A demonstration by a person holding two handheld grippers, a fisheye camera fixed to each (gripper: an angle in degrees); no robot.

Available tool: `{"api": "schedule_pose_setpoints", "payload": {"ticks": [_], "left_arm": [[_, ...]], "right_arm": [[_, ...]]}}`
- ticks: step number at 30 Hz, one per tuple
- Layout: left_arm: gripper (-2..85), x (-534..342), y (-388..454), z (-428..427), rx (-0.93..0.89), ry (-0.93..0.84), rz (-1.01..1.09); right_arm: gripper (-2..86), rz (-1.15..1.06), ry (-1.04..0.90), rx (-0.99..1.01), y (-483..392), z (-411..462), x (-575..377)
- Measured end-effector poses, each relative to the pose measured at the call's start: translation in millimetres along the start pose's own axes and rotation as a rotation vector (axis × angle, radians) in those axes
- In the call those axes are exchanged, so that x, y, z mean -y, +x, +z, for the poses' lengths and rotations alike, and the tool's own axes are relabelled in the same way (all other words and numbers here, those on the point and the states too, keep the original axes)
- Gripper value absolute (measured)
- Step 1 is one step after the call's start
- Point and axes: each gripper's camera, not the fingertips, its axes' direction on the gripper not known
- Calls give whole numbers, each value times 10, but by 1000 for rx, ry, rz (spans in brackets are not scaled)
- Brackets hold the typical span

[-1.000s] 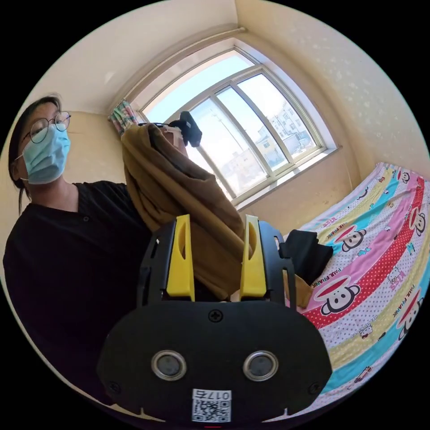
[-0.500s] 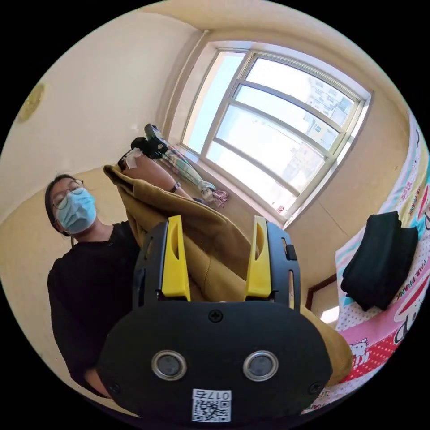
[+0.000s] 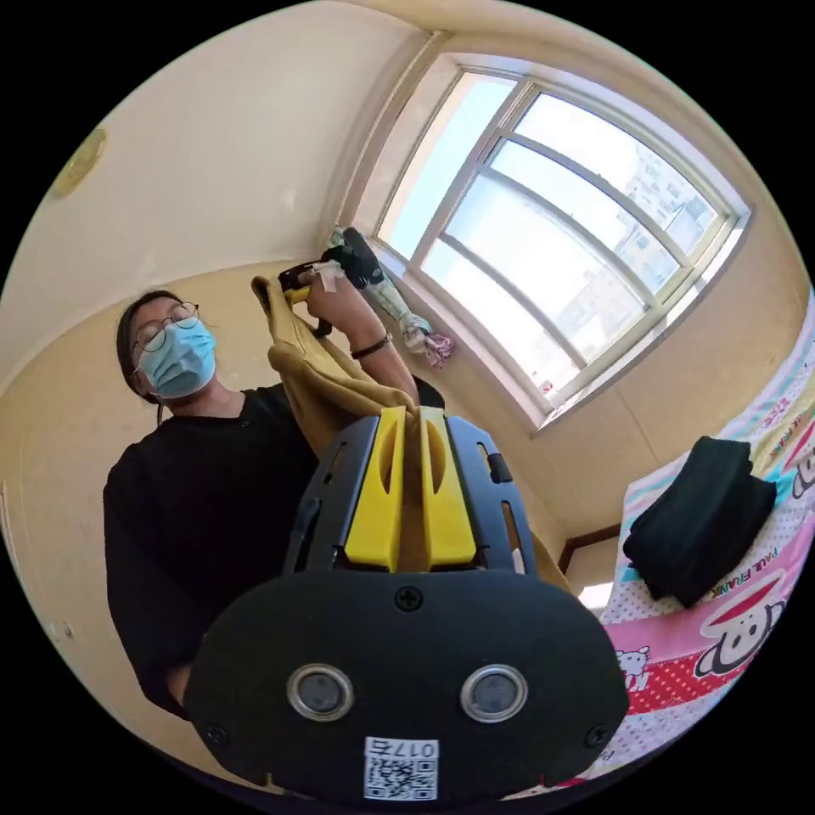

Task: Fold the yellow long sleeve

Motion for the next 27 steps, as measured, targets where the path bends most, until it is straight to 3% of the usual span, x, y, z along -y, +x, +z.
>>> {"api": "schedule_pose_setpoints", "payload": {"ticks": [3,5,7,9,11,14,17,18,20,24,27], "left_arm": [[33,104,281,-148,149,-3,42],[32,152,282,-184,186,5,57],[31,167,164,-176,180,16,41],[31,182,29,-177,207,12,-10],[32,222,-32,-208,293,-45,-77],[32,276,82,-248,443,-133,-100],[32,277,43,-174,438,-173,-93],[32,269,15,-156,426,-172,-93],[32,223,-135,-87,345,-148,-94],[34,155,-387,16,192,-97,-119],[34,134,-526,96,140,-81,-178]], "right_arm": [[25,-142,62,-213,-692,-509,272],[20,-186,-8,-362,-967,-472,438],[16,-191,-50,-363,-960,-374,474],[12,-196,33,-288,-932,-412,423],[10,-248,248,-233,-1083,-707,280],[15,-345,396,-331,-1490,-1061,149],[42,-259,183,-570,-1469,-783,277],[51,-227,123,-567,-1381,-676,305],[155,-126,-74,-464,-946,-166,328],[199,-35,-151,-312,-283,544,146],[235,131,-227,-10,304,997,-13]]}}
